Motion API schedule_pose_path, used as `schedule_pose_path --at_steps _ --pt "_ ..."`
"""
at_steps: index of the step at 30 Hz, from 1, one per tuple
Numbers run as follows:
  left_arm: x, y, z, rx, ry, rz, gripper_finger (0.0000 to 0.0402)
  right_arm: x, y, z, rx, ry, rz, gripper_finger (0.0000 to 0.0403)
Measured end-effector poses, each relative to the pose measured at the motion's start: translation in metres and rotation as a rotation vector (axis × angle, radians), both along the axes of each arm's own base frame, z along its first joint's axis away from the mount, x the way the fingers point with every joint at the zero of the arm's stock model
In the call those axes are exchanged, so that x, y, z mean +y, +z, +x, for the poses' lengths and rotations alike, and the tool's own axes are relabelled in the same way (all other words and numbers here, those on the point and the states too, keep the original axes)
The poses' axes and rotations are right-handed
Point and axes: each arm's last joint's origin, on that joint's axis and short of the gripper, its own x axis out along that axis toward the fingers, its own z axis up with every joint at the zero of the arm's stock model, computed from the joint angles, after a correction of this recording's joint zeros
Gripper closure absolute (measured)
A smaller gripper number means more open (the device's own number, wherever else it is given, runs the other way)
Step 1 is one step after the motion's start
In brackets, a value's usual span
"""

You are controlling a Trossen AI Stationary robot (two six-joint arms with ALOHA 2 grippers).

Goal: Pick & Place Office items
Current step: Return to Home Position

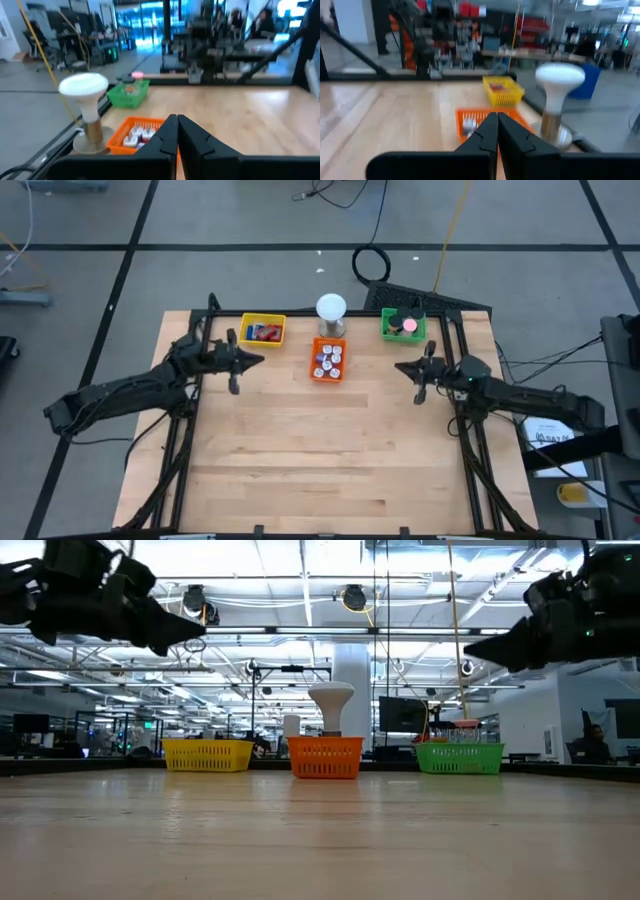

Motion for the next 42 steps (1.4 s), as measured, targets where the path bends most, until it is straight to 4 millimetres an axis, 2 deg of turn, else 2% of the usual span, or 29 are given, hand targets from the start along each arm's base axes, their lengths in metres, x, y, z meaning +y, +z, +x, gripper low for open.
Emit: schedule_pose_path --at_steps 13,24,28,33,36,42 --pt "-0.017 -0.024 -0.033 -0.164 0.012 0.022 0.0392 0.008 0.003 -0.025 -0.052 -0.035 -0.024 0.0403" --pt "-0.023 -0.029 -0.05 -0.142 0.0 -0.011 0.0391 0.008 0.008 -0.025 -0.112 -0.033 0.002 0.0403" --pt "-0.023 -0.029 -0.05 -0.151 0.014 -0.049 0.0399 0.007 0.008 -0.025 -0.123 -0.035 0.006 0.0403" --pt "-0.022 -0.027 -0.049 -0.202 0.186 -0.106 0.0395 0.005 0.008 -0.026 -0.127 -0.108 0.014 0.0403" --pt "-0.027 -0.019 -0.047 -0.269 0.192 -0.058 0.0395 0.005 0.008 -0.026 -0.122 -0.133 0.017 0.0403" --pt "-0.033 -0.024 -0.043 -0.21 0.247 -0.024 0.0394 0.005 0.004 -0.026 -0.102 -0.135 0.073 0.0403"
